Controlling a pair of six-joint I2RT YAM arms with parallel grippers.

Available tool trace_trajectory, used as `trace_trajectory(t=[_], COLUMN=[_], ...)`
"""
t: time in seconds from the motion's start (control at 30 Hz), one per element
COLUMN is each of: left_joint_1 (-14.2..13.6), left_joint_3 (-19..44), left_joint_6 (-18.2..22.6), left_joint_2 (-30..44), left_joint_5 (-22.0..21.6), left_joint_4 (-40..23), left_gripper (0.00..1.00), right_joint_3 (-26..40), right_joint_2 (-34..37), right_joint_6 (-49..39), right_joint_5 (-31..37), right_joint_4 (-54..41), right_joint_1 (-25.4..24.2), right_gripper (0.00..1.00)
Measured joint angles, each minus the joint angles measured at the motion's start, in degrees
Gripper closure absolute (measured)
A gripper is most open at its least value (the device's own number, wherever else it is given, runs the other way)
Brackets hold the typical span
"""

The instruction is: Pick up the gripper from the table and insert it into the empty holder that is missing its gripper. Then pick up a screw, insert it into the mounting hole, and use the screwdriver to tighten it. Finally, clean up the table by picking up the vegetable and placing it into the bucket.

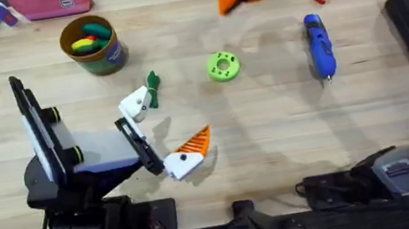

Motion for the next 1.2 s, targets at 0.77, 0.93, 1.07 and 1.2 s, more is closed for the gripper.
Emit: trace_trajectory(t=[0.77,0.93,1.07,1.2], left_joint_1=[0.00,0.00,0.00,0.00], left_joint_3=[0.00,0.00,0.00,0.00], left_joint_6=[0.00,0.00,0.00,0.00], left_joint_2=[0.00,0.00,-0.02,0.00], left_joint_5=[0.00,0.00,0.00,-0.02], left_joint_4=[0.00,0.00,0.00,0.00], left_gripper=[0.016,0.016,0.014,0.015], right_joint_3=[-47.79,-49.84,-49.88,-49.91], right_joint_2=[-15.62,-10.15,-4.35,-0.34], right_joint_6=[13.58,17.75,21.78,25.33], right_joint_5=[-49.67,-59.23,-65.42,-69.84], right_joint_4=[61.39,72.12,80.86,84.31], right_joint_1=[-4.26,-4.03,-3.26,-2.80], right_gripper=[0.993,0.993,0.993,0.993])
